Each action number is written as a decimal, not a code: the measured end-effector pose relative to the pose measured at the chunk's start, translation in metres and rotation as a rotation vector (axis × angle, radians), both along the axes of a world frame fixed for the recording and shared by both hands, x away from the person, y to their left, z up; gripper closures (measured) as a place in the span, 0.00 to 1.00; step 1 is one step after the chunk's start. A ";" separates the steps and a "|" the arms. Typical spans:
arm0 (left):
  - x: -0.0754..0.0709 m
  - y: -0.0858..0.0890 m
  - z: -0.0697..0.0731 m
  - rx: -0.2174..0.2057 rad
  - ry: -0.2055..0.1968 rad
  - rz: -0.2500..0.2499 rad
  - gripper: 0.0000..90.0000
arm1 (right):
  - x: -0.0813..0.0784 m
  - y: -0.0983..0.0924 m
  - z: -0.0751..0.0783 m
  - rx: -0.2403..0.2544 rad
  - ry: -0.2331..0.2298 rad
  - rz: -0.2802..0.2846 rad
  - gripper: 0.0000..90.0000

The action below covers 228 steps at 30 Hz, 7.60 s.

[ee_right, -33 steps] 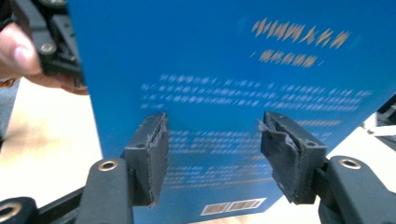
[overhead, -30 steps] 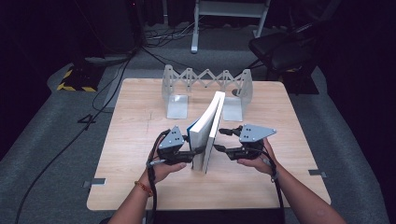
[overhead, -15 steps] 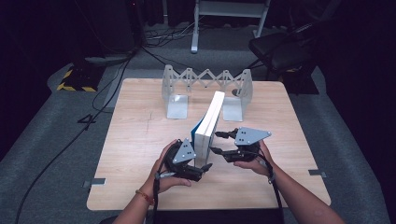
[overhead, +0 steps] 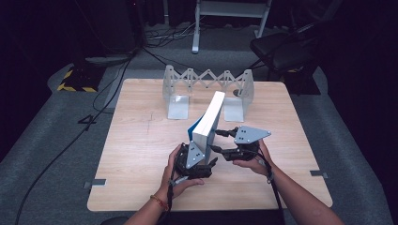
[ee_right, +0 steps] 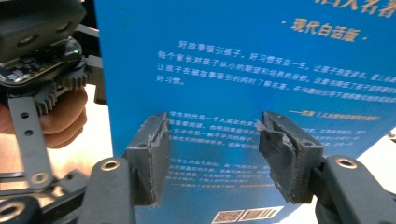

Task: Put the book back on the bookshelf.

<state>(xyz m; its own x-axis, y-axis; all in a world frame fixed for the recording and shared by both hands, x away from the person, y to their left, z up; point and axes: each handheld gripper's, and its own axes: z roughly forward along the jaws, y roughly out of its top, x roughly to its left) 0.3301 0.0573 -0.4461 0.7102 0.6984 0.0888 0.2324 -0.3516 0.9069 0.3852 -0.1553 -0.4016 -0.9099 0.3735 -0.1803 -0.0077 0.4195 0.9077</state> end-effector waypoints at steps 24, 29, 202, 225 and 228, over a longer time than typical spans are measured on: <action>0.014 0.010 0.000 -0.084 0.030 0.020 0.54 | 0.016 -0.031 0.003 0.035 0.025 -0.091 0.49; 0.022 0.025 0.000 -0.138 0.089 0.009 0.63 | 0.022 -0.059 0.000 0.013 0.032 -0.149 0.47; 0.041 0.105 -0.057 0.177 0.353 -0.073 0.23 | -0.029 -0.078 0.029 0.143 0.049 -0.081 0.67; 0.041 0.102 -0.058 0.207 0.340 -0.050 0.18 | -0.005 -0.081 0.040 0.124 0.045 -0.110 0.69; 0.041 0.101 -0.058 0.208 0.340 -0.052 0.18 | -0.002 -0.081 0.044 0.121 0.046 -0.120 0.69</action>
